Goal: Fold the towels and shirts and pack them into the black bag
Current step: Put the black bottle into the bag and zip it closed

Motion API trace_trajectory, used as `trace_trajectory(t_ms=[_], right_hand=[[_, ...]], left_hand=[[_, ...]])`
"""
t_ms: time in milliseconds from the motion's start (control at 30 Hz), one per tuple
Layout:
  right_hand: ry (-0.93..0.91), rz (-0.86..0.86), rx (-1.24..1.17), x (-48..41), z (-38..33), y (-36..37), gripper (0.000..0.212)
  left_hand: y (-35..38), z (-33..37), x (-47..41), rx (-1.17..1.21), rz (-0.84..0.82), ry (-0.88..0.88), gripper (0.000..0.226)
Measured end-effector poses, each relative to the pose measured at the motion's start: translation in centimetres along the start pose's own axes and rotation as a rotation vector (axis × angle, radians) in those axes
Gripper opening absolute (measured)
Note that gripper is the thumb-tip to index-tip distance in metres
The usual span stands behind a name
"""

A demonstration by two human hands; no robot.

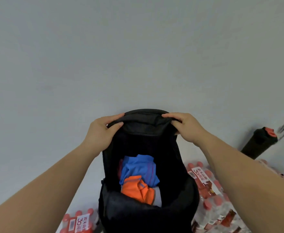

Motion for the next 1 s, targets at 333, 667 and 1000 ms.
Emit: trace_trajectory(t_ms=[333, 667, 1000], right_hand=[[-0.167, -0.044, -0.032, 0.0, 5.6, 3.0, 0.052], [-0.279, -0.167, -0.116, 0.4, 8.7, 0.9, 0.061], [-0.076, -0.005, -0.008, 2.9, 16.7, -9.1, 0.048]], left_hand=[[1.8, -1.5, 0.6, -0.45, 0.211, 0.0, 0.037], [10.7, 6.0, 4.0, -1.107, 0.302, 0.274, 0.066], [26.1, 8.2, -1.6, -0.614, -0.122, 0.521, 0.047]])
Point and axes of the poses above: each hand's wrist, its own x-axis away from the middle knuckle, its own y-axis out of the palm, z = x × y, the point moved 3 cm from there along -x, towards the middle knuckle, and after that the axes turned 2 degrees about -y, right-handed, at the moved point
